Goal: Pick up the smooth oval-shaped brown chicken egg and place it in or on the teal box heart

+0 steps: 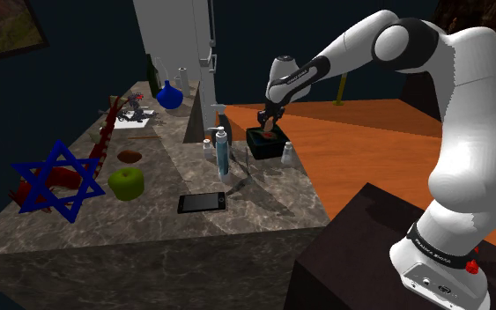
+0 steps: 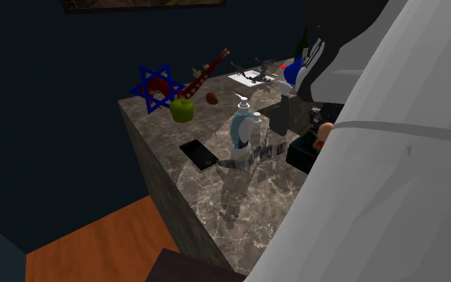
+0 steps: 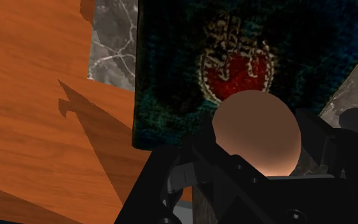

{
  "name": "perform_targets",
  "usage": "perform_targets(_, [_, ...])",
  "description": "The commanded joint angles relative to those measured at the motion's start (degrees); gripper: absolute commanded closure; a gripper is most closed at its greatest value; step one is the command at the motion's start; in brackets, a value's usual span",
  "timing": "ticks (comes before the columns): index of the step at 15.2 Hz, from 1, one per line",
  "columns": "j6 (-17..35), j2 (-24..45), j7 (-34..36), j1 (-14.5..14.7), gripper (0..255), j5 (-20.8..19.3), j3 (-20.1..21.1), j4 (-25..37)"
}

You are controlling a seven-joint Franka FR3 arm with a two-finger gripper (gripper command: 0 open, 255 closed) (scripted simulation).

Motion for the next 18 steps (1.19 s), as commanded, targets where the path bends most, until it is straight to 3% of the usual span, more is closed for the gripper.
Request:
perform_targets(1, [0.01, -0.01, 0.00, 0.00, 0, 0.00, 0.00, 0.01])
perform_targets(6, [0.00, 0.00, 0.00, 0.00, 0, 0.00, 0.00, 0.01])
perform_targets(10, [-3.38, -6.18, -0.95, -1.35, 0, 1.74, 1.54, -2.72])
perform_targets(18, [-3.38, -6.18, -0.95, -1.34, 0, 1.75, 1.53, -2.72])
